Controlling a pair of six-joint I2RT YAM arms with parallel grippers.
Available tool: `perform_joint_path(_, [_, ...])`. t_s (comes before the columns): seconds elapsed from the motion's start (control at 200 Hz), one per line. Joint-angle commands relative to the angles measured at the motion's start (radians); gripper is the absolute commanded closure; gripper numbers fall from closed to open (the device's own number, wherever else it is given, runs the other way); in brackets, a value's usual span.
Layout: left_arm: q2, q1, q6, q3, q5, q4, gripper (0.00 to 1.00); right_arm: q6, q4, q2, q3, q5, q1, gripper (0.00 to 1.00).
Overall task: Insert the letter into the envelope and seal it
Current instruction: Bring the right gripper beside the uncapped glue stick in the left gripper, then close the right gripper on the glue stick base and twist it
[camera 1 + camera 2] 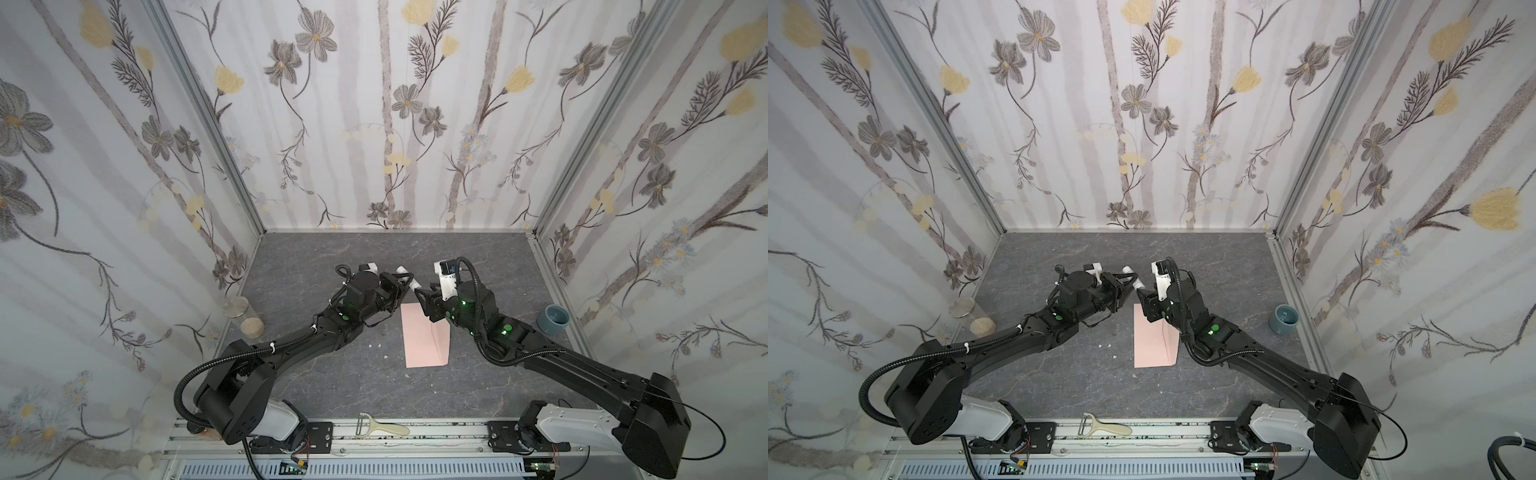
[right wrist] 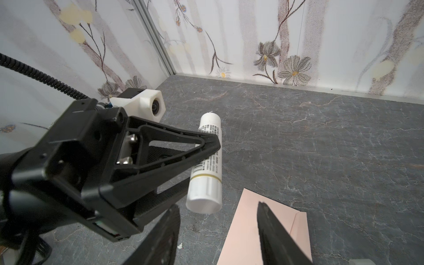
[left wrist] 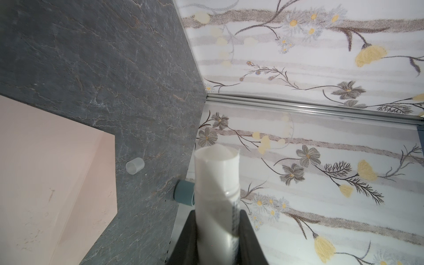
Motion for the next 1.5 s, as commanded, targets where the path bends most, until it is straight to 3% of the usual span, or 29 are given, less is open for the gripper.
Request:
perform_joint_path(0.0, [0.007, 0.0, -0.016, 0.01, 0.021, 0.076, 1.0, -0.02, 0.06, 0.023, 0.027, -0.022, 0.002, 0.45])
perform_joint_path(0.15, [0.012, 0.001, -0.02, 0.008, 0.023, 0.095, 1.0, -0.027, 0.055, 0.041, 0.044, -0.034, 0.002, 0.5])
perform_joint_path(0.52, [0.01, 0.0, -0.016, -0.003, 0.041, 0.122, 1.0, -0.009, 0.077, 0.047, 0.035, -0.061, 0.001, 0.73])
perform_joint_path(0.849, [0.01, 0.001, -0.012, -0.002, 0.051, 0.141, 1.0, 0.0, 0.082, 0.046, 0.035, -0.072, 0.002, 0.76])
perform_joint_path(1.054, [0.007, 0.001, 0.007, -0.007, 0.052, 0.157, 1.0, 0.057, 0.117, 0.053, 0.034, -0.152, 0.002, 0.8])
perform_joint_path(1.494, [0.001, -0.021, 0.068, -0.027, 0.066, 0.23, 1.0, 0.309, 0.243, 0.056, 0.017, -0.424, -0.099, 0.81])
